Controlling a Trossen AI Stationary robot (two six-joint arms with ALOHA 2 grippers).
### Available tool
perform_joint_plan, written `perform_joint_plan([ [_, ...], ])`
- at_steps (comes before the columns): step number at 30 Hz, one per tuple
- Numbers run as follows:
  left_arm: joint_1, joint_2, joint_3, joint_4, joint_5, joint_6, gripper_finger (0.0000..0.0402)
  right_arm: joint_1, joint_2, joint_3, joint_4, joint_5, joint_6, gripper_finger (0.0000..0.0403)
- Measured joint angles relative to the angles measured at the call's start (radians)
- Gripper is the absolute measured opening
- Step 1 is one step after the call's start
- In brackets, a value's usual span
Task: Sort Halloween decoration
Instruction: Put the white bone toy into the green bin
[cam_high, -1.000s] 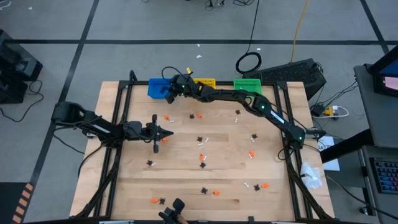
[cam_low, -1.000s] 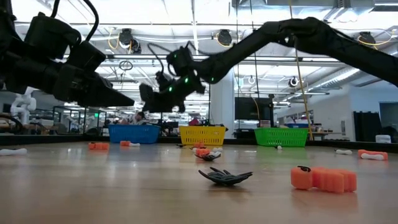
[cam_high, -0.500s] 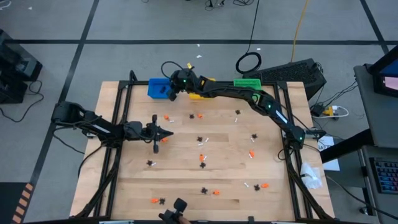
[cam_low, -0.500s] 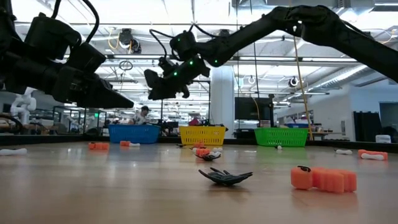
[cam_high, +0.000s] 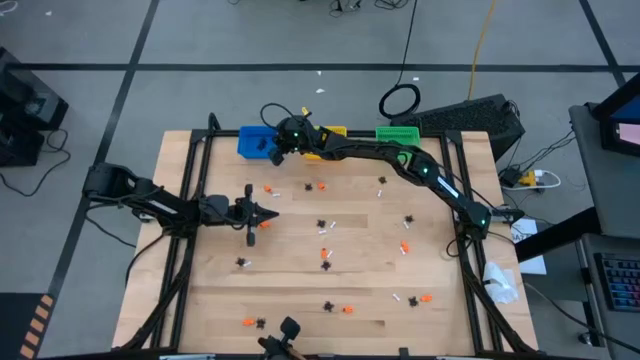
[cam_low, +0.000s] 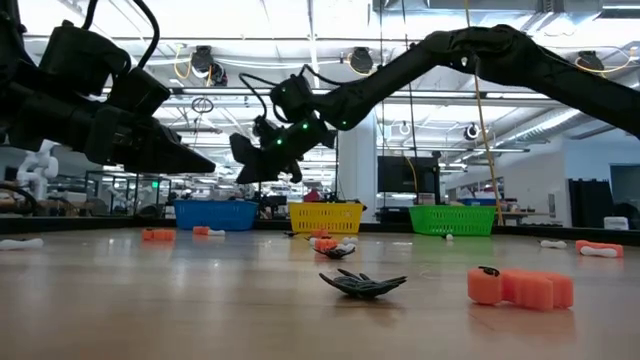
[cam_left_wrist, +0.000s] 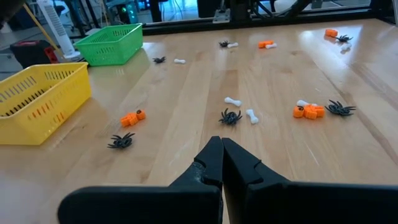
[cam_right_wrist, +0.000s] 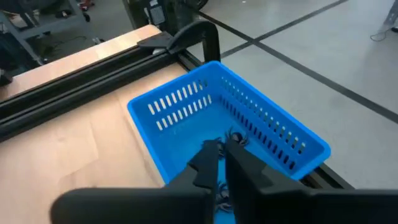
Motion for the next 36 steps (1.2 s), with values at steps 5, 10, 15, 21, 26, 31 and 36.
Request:
perform_joint_plan([
  [5,0.0,0.0,0.0,-0.002,0.0,0.0,0.0,0.009,-0.04,0.0,-0.036,-0.073,-0.028,0.0061],
  [10,0.0,0.0,0.0,-0.005,0.0,0.0,0.0,0.023,-0.068,0.001,-0.057,-0.082,-0.076,0.004],
  [15,0.0,0.0,0.0,-0.01,0.0,0.003,0.0,0.039,-0.081,0.001,-0.012,-0.079,-0.1,0.0006],
  [21,0.0,0.0,0.0,-0.017,0.0,0.006,0.0,0.063,-0.082,-0.09,0.122,-0.015,-0.104,0.0001],
  [26,0.0,0.0,0.0,-0.023,0.0,0.006,0.0,0.082,-0.15,-0.262,0.252,0.002,-0.097,0.0001],
  [31,0.0,0.0,0.0,-0.023,0.0,0.005,0.0,0.09,-0.302,-0.494,0.33,0.005,-0.105,0.0],
  [36,0.0,0.0,0.0,-0.012,0.0,0.0,0.0,0.094,-0.506,-0.741,0.351,0.005,-0.144,0.0],
])
